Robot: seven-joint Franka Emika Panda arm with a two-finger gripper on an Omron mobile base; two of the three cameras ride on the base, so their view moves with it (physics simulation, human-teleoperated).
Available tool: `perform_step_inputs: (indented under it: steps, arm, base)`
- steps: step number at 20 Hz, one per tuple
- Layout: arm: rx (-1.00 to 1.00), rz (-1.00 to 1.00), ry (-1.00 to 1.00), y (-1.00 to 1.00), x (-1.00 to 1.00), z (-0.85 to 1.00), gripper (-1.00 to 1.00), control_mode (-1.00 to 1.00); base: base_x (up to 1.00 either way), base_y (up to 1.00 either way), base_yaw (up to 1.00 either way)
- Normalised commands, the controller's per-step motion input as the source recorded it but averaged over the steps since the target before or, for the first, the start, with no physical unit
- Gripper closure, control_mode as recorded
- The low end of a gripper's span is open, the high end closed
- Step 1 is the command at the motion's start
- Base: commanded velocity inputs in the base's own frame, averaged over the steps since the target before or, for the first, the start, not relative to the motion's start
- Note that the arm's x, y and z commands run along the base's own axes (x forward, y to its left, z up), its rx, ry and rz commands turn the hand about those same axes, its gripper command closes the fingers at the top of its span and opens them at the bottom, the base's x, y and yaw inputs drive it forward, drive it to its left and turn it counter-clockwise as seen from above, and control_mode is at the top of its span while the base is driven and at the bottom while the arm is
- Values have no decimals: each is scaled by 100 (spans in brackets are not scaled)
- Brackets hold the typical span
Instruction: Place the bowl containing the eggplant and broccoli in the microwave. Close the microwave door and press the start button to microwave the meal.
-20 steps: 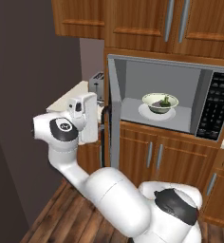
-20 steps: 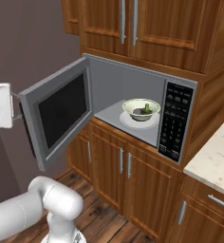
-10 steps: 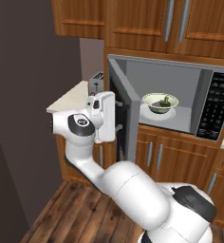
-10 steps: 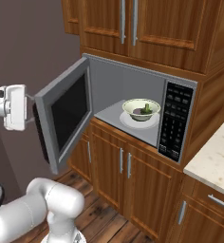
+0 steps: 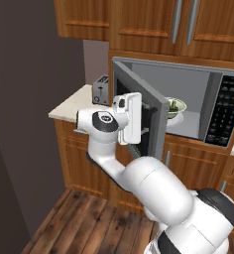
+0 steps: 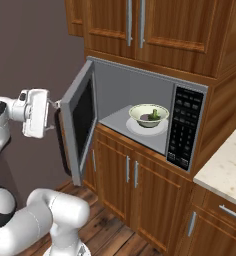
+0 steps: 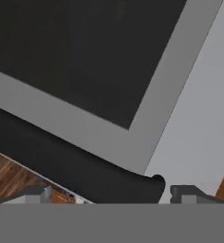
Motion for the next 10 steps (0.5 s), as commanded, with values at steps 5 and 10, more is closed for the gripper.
perform_step_inputs:
  steps: [5,10]
  arm:
    - [0,-17,18,-69,29,0,-100,-100]
    - [0,-18,19,-66,34,0,-100,-100]
  base:
    - [0,0,0]
    - [0,0,0]
